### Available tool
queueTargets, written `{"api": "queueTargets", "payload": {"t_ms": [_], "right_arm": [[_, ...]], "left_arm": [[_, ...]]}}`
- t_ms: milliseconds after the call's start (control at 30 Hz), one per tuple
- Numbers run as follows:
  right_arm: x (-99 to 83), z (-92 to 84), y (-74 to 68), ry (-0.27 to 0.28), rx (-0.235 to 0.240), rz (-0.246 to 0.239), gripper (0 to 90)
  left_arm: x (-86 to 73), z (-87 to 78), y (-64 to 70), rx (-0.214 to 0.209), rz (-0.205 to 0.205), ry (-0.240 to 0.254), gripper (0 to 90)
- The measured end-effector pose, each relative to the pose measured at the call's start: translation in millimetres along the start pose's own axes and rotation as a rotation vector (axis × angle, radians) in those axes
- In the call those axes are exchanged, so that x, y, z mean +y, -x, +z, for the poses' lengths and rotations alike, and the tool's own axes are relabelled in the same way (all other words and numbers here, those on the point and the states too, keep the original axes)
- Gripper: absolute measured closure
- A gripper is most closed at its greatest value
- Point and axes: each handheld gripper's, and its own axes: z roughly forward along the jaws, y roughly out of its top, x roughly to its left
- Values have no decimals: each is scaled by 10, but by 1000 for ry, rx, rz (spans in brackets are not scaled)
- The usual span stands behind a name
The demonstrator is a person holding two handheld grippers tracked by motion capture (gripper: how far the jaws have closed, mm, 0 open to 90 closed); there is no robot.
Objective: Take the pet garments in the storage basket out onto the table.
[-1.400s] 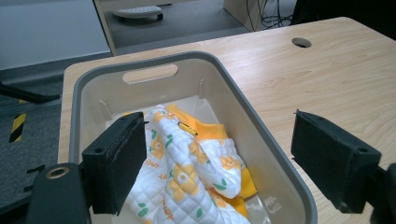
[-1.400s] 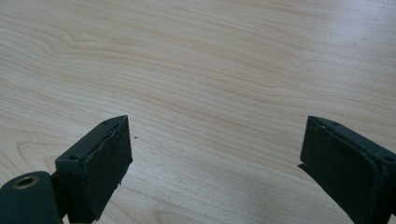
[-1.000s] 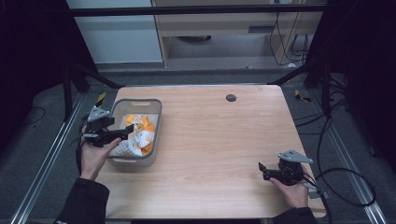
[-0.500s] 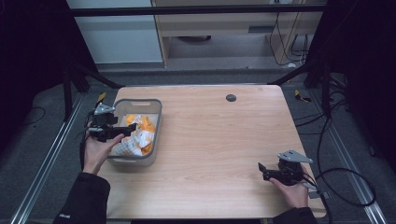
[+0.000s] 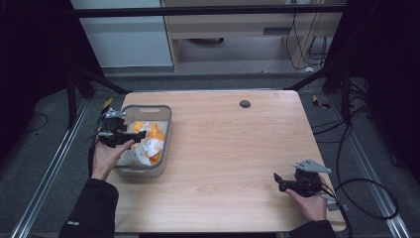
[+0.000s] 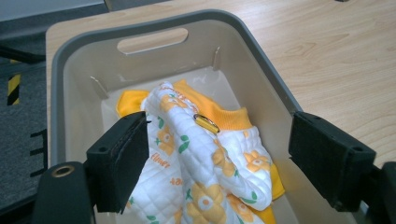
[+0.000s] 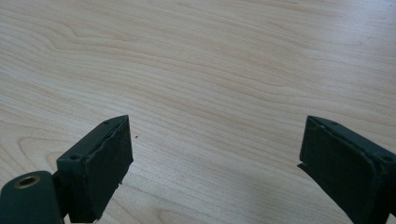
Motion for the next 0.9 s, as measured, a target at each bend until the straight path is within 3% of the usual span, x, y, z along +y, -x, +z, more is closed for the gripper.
{"api": "queueTargets", "payload": {"t_ms": [900], "right_arm": [[-3, 14, -6, -9, 8, -6, 96]], "left_arm": [[-45, 327, -5, 12, 24, -169, 243]]}}
